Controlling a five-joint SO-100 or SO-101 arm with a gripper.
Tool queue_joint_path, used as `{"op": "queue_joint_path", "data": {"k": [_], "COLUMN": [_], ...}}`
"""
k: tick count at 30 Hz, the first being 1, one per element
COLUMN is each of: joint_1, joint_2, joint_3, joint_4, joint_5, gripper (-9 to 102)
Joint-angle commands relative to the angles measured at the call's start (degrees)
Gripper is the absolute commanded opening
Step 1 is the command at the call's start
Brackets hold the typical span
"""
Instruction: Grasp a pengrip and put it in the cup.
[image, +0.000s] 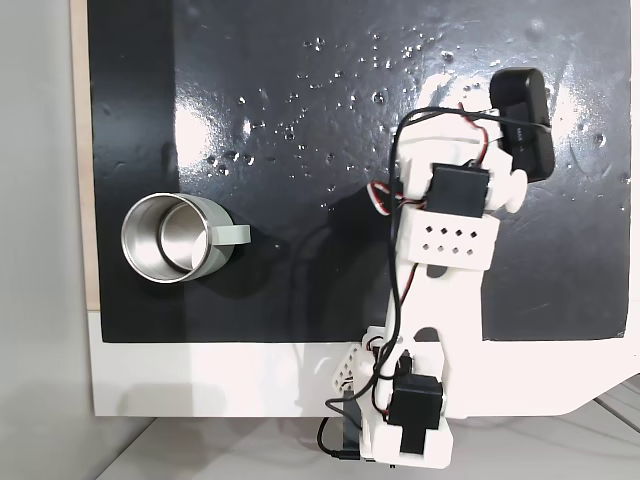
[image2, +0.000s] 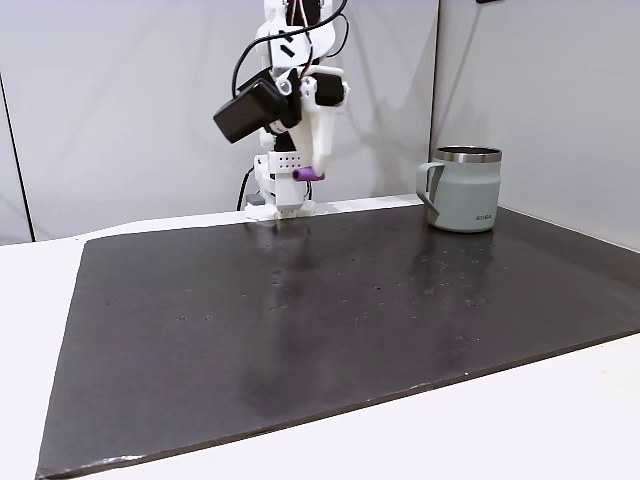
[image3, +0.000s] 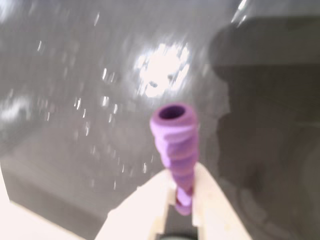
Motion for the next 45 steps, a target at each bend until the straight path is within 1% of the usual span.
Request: {"op": "queue_joint_path", "data": {"k": [1,8,15,21,31,35,45], "joint_1": [-7.47,-22.59,-36.83,-46.32,-51.42,-54.05,-55.02], "joint_2": [5.19,2.64,-1.23,-3.16,-13.54,-17.67,-20.04], "joint_3": [-2.81,-12.3,-19.16,-23.73,-36.65,-37.35,-41.66], "joint_4": [3.87,10.11,11.6,12.13,13.18,14.85,16.7], "joint_5": [4.66,12.13,12.92,12.57,10.9,8.17,8.26], "gripper": [0,0,0,0,0,0,1]}}
